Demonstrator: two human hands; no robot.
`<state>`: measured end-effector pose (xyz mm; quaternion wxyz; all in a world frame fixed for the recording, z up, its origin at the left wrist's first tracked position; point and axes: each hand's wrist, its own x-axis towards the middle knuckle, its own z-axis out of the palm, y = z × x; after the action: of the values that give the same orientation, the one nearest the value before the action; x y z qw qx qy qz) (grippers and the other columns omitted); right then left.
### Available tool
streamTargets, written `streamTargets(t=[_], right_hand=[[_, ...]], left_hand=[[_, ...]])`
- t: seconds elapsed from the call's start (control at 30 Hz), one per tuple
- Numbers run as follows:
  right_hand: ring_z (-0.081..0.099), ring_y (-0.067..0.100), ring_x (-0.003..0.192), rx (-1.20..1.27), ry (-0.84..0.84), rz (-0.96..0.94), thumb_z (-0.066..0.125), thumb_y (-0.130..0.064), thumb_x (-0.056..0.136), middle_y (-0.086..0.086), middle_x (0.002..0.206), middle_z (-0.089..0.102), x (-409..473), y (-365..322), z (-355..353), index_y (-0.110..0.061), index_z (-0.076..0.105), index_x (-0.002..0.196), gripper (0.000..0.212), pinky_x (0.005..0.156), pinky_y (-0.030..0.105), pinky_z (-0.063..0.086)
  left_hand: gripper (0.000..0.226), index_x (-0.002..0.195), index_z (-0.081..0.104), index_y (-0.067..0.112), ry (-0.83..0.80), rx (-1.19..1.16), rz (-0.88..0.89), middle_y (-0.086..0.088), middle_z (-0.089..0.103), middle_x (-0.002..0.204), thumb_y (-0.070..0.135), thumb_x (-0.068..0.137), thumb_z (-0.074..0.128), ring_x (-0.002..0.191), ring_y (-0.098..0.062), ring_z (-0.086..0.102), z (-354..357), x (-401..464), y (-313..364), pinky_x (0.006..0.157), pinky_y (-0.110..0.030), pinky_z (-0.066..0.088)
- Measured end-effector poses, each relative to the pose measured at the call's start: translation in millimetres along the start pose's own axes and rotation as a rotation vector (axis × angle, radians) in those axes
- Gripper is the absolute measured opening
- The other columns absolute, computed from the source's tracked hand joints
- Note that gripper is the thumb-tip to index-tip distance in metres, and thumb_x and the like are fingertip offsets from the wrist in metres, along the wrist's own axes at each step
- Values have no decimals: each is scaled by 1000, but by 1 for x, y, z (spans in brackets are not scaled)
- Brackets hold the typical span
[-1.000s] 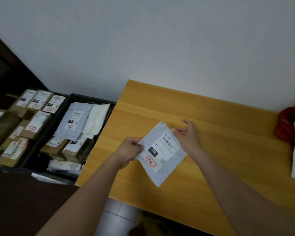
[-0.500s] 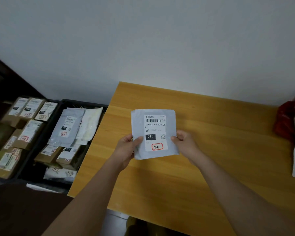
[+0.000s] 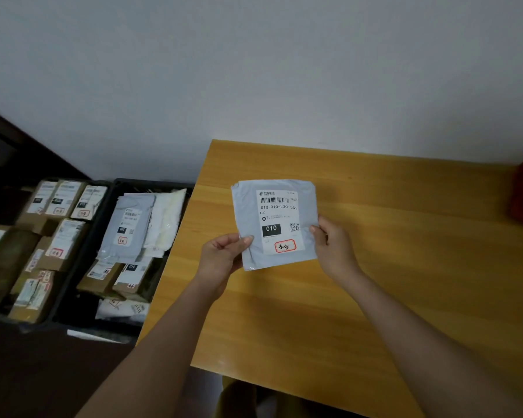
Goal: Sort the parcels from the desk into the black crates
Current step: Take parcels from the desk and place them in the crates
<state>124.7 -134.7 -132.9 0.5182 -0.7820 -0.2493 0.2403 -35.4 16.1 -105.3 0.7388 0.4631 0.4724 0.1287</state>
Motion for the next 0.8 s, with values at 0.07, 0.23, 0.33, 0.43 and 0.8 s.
streamTargets(t=[0.07, 0.23, 0.33, 0.43, 0.8], right_hand=[[39, -1, 57, 30, 19, -4, 51, -1, 98, -7, 64, 51, -1, -1, 1, -20, 55, 76, 29, 51, 17, 28], [53, 13, 74, 54, 1, 49, 54, -13, 99, 13, 86, 68, 0, 2, 17, -7, 61, 94, 11, 62, 32, 39], [62, 25, 83, 65, -6, 60, 51, -13, 100, 12, 99, 70, 2, -4, 31, -19, 60, 110, 15, 69, 36, 47], [59, 13, 75, -2, -50, 127, 54, -6, 98, 6, 94, 68, 6, -13, 53, -30, 43, 138, 48, 65, 22, 45], [58, 19, 95, -225, -211, 181, 52, 10, 92, 2, 115, 54, 16, -64, 266, -11, 67, 120, 38, 70, 8, 42]], left_hand=[[15, 99, 71, 1, 4, -40, -21, -11, 75, 96, 8, 85, 71, 79, -19, 71, -1, 3, 4, 62, -26, 57], [33, 114, 67, -4, 19, -79, -51, -14, 72, 108, 10, 84, 72, 80, -17, 71, -12, 12, 13, 62, -27, 57], [32, 114, 67, -4, 13, -106, -60, -14, 72, 108, 10, 85, 71, 83, -19, 70, -26, 18, 19, 63, -27, 58], [23, 107, 69, -1, 15, -136, -72, -11, 73, 102, 9, 86, 69, 83, -19, 70, -50, 26, 23, 62, -28, 57], [25, 90, 46, 15, 199, 399, -35, -5, 63, 92, -9, 90, 53, 74, -20, 59, -252, 90, 43, 55, -33, 47]])
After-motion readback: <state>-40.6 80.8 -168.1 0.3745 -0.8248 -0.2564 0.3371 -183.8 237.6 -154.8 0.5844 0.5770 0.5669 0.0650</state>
